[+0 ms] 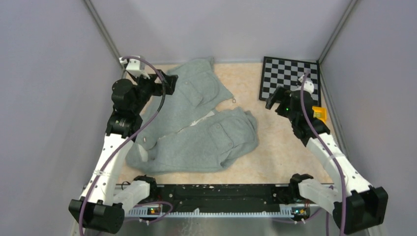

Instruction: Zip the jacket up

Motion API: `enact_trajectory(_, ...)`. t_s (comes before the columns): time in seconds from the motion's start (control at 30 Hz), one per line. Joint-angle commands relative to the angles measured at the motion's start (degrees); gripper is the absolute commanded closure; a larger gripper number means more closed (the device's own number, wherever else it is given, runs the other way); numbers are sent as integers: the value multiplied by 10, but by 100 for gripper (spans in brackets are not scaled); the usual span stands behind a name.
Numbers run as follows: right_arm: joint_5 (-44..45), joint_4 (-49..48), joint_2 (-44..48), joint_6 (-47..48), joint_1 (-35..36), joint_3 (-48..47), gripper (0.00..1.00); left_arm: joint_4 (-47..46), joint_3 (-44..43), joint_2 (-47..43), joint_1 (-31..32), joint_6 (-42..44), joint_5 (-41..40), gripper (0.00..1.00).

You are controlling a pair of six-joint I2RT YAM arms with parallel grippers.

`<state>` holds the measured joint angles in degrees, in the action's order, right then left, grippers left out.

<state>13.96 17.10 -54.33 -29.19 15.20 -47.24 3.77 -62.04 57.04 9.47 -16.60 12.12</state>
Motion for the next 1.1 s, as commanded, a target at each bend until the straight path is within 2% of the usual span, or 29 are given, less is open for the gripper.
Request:
enact_trajectory(0.0,-163,-77,-93,-25,-3,-18,8,-1,-25,2,1,-2,5,1)
enact_trajectory(0.1,-319,-145,-194,-44,-2,-40,23,-6,-19,6,0,-14,14,1)
enact_trajectory(0.2,-396,-211,-288,-76,9,-75,34,-9,-16,13,1,-19,26,1)
enact_trajectory(0.5,-391,-254,-497,-85,18,-196,59,-2,-16,18,3,-16,25,1)
enact_trajectory(0.67,-382,-198,-610,-34,18,-317,64,5,-24,26,8,-8,24,1)
enact_trajectory(1.07,-388,-106,-788,29,18,-545,64,0,-24,37,19,-4,25,1)
